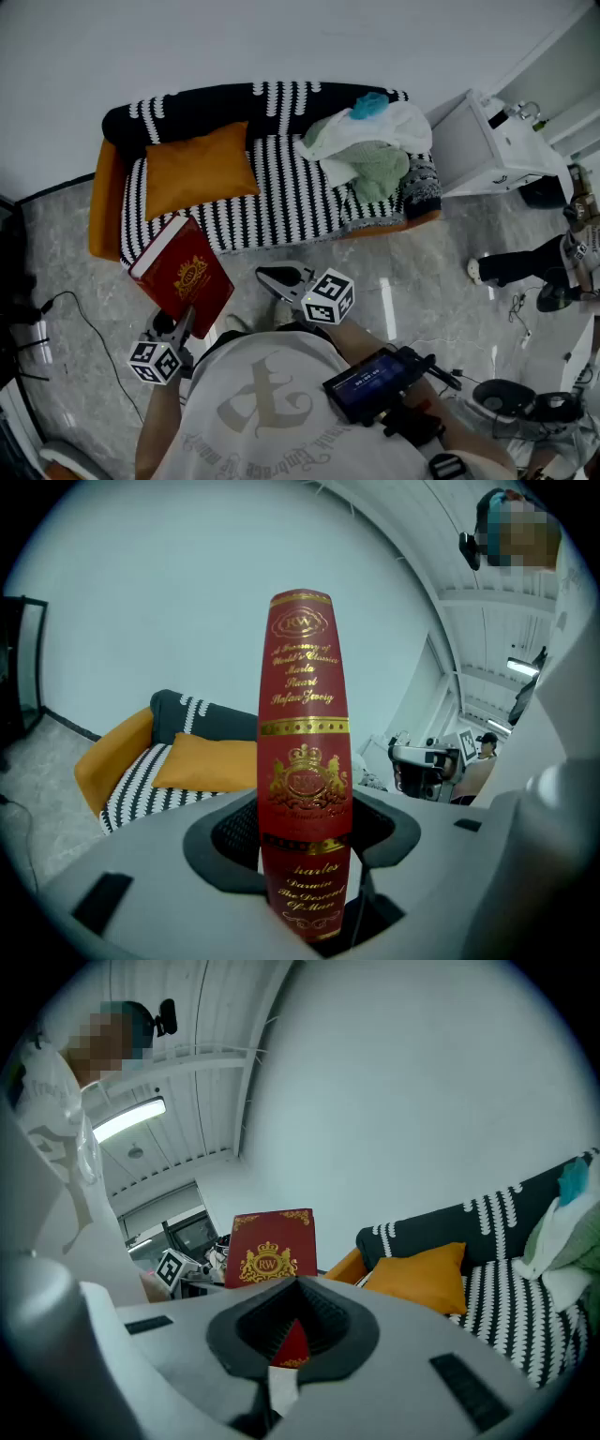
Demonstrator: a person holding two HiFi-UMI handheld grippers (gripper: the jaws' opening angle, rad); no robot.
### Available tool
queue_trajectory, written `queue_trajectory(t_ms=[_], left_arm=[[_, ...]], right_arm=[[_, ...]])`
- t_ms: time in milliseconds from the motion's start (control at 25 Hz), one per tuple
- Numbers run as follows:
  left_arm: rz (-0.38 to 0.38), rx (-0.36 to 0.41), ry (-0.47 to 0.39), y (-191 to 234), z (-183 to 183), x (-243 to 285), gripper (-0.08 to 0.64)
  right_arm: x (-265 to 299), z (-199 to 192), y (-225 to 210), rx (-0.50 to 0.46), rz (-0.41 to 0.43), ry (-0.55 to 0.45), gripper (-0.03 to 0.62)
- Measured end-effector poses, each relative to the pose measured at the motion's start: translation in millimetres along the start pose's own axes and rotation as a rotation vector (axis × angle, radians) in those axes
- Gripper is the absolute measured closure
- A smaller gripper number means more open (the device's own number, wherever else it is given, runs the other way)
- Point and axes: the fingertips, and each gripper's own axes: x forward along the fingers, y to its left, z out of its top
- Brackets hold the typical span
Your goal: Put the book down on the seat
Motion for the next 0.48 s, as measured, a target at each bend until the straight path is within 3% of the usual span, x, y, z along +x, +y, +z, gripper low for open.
queue_trajectory(t_ms=[320,480], left_arm=[[0.0,0.034,-0.014,-10,10,6,0.318],[-0.009,0.034,-0.011,-11,5,9,0.318]], right_arm=[[-5,15,0,0.014,0.047,-0.064,0.578],[-3,7,-2,0.003,0.031,-0.038,0.578]])
